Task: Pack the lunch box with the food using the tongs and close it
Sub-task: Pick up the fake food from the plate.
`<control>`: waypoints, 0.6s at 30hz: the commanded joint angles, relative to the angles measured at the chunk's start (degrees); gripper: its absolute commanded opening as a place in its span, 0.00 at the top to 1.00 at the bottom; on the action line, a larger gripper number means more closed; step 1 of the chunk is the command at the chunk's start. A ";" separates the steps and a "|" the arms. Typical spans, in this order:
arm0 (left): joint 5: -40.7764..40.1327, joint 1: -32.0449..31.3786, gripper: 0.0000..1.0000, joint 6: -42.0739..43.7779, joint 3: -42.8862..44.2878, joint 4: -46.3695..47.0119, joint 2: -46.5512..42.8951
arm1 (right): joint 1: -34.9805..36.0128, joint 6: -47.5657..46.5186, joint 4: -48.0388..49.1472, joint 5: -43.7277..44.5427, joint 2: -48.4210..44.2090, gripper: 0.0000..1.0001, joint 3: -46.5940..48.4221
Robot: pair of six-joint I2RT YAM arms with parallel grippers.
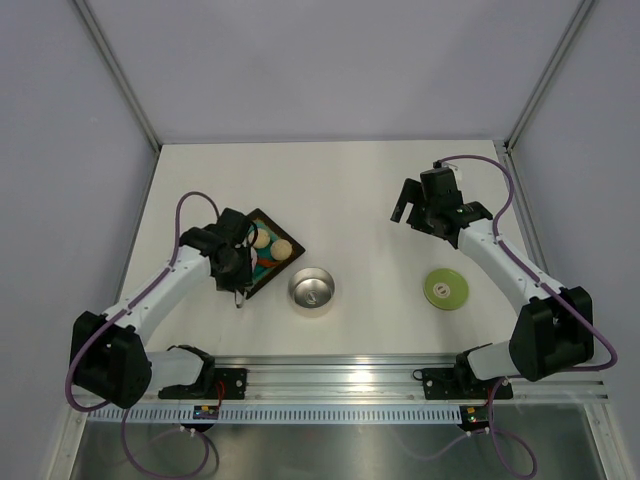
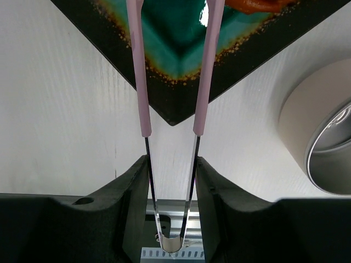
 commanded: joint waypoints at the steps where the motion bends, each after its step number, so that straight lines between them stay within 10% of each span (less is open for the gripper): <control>1: 1.64 0.18 0.61 -4.46 -1.15 2.84 -1.48 | 0.09 -0.18 0.89 -1.04 0.37 0.02 1.64; 18: -0.73 0.26 0.59 -15.63 -4.15 9.60 -1.39 | 0.17 0.08 2.03 -1.92 0.72 0.02 0.76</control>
